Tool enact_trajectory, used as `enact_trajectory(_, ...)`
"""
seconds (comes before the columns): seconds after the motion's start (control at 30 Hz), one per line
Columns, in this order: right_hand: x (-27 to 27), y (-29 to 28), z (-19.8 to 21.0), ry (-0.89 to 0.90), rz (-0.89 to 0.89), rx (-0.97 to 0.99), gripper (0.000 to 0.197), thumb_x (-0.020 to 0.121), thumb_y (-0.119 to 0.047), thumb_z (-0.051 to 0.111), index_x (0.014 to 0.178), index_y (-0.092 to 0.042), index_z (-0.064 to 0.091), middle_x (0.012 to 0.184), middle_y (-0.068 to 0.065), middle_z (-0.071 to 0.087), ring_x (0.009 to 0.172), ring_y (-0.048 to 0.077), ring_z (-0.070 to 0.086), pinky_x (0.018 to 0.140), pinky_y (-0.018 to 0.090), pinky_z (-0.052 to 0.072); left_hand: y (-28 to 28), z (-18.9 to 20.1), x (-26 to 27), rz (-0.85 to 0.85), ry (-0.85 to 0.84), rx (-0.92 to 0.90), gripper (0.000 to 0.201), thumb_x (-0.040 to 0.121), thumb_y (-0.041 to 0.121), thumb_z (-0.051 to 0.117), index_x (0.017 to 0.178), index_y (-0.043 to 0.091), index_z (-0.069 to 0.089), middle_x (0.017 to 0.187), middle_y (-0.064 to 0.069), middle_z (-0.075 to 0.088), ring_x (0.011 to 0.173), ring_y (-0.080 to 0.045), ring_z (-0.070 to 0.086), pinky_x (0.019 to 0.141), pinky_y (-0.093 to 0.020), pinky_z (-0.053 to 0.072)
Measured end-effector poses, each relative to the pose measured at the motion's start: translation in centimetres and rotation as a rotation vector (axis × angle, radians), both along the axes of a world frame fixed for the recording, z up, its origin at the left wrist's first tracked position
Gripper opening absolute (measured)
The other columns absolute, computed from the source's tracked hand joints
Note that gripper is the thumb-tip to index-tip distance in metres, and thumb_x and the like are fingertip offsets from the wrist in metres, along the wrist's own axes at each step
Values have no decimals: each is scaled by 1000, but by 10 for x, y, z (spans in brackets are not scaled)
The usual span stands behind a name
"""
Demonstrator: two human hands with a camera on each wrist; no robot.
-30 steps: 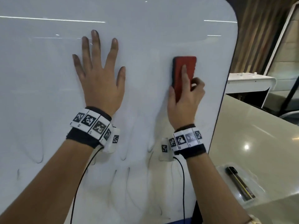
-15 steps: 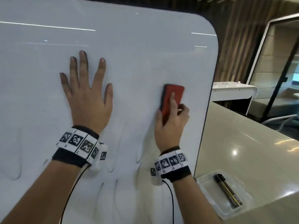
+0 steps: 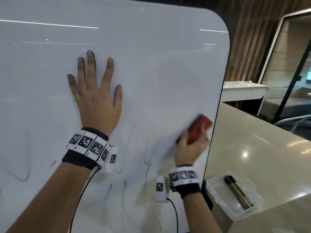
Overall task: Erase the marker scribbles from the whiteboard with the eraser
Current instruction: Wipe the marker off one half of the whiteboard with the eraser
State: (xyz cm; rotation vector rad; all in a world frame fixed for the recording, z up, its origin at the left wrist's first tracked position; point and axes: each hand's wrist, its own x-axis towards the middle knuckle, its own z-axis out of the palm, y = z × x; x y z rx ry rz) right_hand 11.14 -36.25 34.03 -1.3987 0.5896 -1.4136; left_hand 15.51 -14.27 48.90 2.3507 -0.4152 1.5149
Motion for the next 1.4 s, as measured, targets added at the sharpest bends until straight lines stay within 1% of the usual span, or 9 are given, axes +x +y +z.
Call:
enact_trajectory(0.17, 5, 36, 41, 127, 16, -725, 53, 96, -30, 64, 147, -29, 48, 132, 15, 44, 111, 28, 45, 97, 38, 42, -3, -1, -2, -20, 6, -33, 60, 106, 45, 35, 161, 35, 14, 170, -11, 2, 158, -34, 3, 125, -58, 3)
enact_trajectory(0.27, -4, -11, -16, 190, -11, -521, 53, 96, -36, 62, 147, -34, 45, 134, 13, 42, 116, 28, 45, 100, 42, 44, -2, -1, -3, -25, 6, -27, 60, 106, 46, 34, 161, 35, 13, 170, -12, 2, 158, -34, 3, 125, -58, 3)
enact_trajectory(0.37, -20, -54, -73, 273, -57, 60, 56, 96, -36, 62, 148, -35, 40, 132, 14, 41, 117, 41, 51, 104, 52, 47, -1, -2, -2, 4, 5, -5, 61, 106, 47, 34, 161, 34, 12, 170, -12, 3, 158, -34, 4, 126, -59, 6)
enact_trajectory(0.47, -19, -54, -61, 259, -23, 438, 59, 99, -25, 62, 153, -26, 39, 137, 22, 41, 119, 44, 52, 102, 42, 44, -3, -4, -2, 20, 10, -6, 62, 106, 47, 33, 162, 34, 11, 170, -12, 3, 158, -33, 3, 125, -60, 7)
enact_trajectory(0.73, 0, 28, 23, 150, 86, -710, 55, 95, -30, 69, 147, -27, 49, 132, 15, 43, 112, 25, 43, 98, 34, 41, -9, -6, -3, -5, 5, -56, 63, 105, 50, 34, 162, 32, 14, 170, -14, 5, 158, -34, 3, 125, -58, 2)
enact_trajectory(0.9, -26, 1, -83, 185, 130, -378, 57, 91, -41, 65, 143, -29, 46, 130, 11, 42, 116, 23, 45, 101, 51, 49, -6, -10, -2, 1, 3, -32, 63, 105, 51, 32, 162, 31, 13, 170, -14, 5, 158, -34, 4, 126, -59, 3)
enact_trajectory(1.03, -14, 16, -73, 115, 65, -62, 59, 90, -19, 74, 144, -16, 50, 124, 6, 41, 111, 23, 45, 100, 56, 49, -9, -11, -2, 1, 15, -42, 64, 104, 50, 33, 162, 31, 13, 170, -13, 4, 158, -34, 3, 125, -60, 4)
enact_trajectory(1.23, -2, 64, -8, 155, 118, -751, 52, 94, -24, 70, 141, -28, 49, 130, 17, 44, 113, 29, 45, 101, 38, 42, -5, -15, 0, -25, -18, -32, 63, 105, 50, 33, 162, 30, 14, 170, -14, 5, 158, -34, 4, 126, -57, 2)
enact_trajectory(1.4, -23, 58, -101, 311, 175, -603, 62, 92, -21, 74, 143, -33, 42, 137, 12, 39, 119, 31, 46, 97, 53, 53, -3, -22, 2, -41, -29, -27, 63, 106, 49, 34, 162, 28, 16, 170, -14, 5, 158, -33, 4, 126, -58, 5)
